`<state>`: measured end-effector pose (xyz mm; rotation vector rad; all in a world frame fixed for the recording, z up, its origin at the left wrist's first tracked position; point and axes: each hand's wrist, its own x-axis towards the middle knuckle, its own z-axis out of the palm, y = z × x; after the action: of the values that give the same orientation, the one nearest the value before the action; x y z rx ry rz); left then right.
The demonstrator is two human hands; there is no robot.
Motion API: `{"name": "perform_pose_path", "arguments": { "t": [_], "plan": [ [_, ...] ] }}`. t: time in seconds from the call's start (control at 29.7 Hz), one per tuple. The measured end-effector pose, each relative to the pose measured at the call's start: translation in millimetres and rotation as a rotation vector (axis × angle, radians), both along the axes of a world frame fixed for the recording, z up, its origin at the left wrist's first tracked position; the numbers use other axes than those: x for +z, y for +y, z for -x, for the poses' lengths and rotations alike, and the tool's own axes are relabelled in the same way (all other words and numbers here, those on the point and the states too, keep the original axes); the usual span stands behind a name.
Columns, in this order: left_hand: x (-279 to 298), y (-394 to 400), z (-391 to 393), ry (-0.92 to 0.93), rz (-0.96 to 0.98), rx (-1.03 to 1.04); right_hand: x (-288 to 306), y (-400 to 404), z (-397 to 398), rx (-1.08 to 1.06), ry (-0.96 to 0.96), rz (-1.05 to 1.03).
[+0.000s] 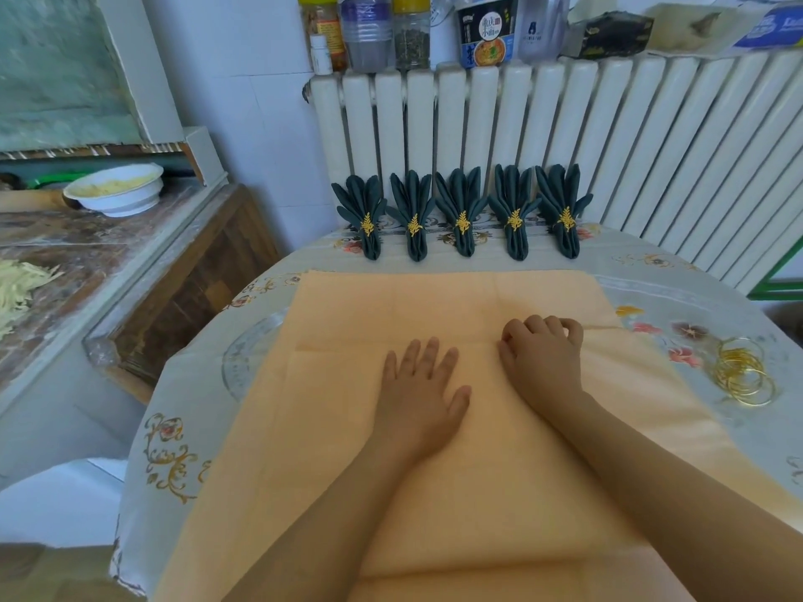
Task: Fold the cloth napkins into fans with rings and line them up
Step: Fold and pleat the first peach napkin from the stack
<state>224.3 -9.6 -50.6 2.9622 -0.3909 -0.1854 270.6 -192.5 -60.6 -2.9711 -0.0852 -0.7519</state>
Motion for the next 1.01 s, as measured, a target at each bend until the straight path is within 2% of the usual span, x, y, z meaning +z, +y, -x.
{"name": "perform_pose_path", "arguments": {
  "t": [0.27, 0.44, 0.54, 0.67, 0.81, 1.01],
  "plan": [
    [0, 6, 0, -0.008, -0.034, 0.025, 7, -56, -3, 0.002, 0.036, 0.033],
    [1, 0, 1, -0.026, -0.036, 0.017, 20, -101, 3, -0.140, 0.173, 0.130],
    [1, -3, 1, -0.031, -0.037, 0.015, 28, -99, 10, -0.231, 0.276, 0.133],
    [9, -5, 4, -0.017, -0.026, 0.004, 36, -57, 29, -0.088, 0.256, -0.035],
    [21, -10, 35, -0.162, 0.011, -0.019, 32, -11, 80, 0.112, 0.240, -0.205],
    [16, -18, 90, 0.009, -0.032, 0.053, 25, 19, 136, 0.192, 0.465, -0.130]
  ]
}}
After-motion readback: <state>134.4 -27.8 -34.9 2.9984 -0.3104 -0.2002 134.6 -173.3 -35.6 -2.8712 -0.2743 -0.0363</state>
